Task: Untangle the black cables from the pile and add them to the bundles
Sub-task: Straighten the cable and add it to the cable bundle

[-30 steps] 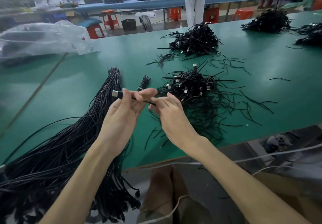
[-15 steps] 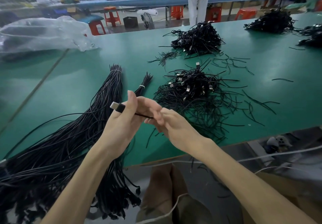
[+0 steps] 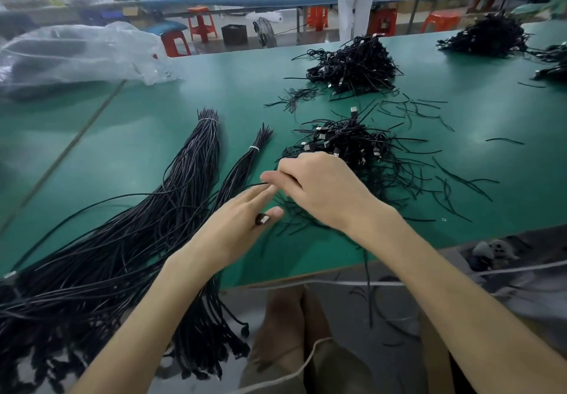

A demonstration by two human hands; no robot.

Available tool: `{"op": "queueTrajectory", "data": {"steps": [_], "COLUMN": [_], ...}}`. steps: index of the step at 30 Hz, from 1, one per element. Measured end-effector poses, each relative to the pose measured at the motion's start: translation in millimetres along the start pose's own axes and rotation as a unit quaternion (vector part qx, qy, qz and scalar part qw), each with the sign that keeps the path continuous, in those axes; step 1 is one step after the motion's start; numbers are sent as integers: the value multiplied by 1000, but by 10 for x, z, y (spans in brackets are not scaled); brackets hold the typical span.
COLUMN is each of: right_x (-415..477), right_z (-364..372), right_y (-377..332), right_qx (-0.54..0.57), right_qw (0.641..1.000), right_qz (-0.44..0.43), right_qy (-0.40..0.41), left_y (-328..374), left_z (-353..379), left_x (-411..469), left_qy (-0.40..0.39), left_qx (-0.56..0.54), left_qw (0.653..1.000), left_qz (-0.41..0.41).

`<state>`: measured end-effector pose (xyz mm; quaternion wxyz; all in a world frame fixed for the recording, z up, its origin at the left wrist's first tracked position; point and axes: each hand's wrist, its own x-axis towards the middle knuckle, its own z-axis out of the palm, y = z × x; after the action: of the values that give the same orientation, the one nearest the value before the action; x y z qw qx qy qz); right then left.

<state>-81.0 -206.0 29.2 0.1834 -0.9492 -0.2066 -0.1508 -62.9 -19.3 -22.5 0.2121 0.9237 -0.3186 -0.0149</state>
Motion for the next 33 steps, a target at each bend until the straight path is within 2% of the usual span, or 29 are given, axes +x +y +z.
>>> {"op": "queueTrajectory", "data": {"steps": [3,6,10,12,15,17,18,19,21,23,27,28,30,31,32,33], "right_x": [-51,-80,-142,-170,-168,-161,-162,-171,-202,-247,-307,-307,-294,-280,-256,-223], "right_z": [35,136,182,180,196,209,220,239,307,412,589,607,619,613,595,573], "right_y": [-181,-253,-232,-219,-261,-295,-301,-300,-276,-236,-23,46,167,213,243,252], "right_qx": [109,272,379,403,399,396,398,400,389,372,339,325,311,316,327,339], "right_qw": [994,962,924,914,915,916,915,915,920,928,939,943,944,940,933,926], "right_qz": [-17,-12,8,11,8,3,2,1,5,15,50,67,108,129,146,159], "right_qy": [21,28,48,52,57,59,59,58,43,9,-22,-21,-8,7,27,48], "left_y": [-14,-35,61,150,241,281,258,200,218,211,119,112,70,37,18,11], "left_z": [52,43,-129,-179,-156,-140,-92,-17,46,43,-58,-126,-247,-280,-281,-252], "left_x": [13,8,-108,-174,-222,-229,-213,-182,-80,-37,-25,-52,-127,-168,-204,-229], "left_qy": [-13,-12,-64,-49,32,40,33,24,38,51,82,74,9,-38,-60,-54], "left_qx": [-80,-202,-344,-390,-365,-334,-380,-468,-621,-701,-761,-783,-835,-832,-788,-691], "left_qw": [997,979,937,919,926,927,904,861,777,711,642,615,543,544,606,718], "left_qz": [-6,-20,10,4,-90,-169,-194,-198,-96,-27,42,56,90,100,90,64]}}
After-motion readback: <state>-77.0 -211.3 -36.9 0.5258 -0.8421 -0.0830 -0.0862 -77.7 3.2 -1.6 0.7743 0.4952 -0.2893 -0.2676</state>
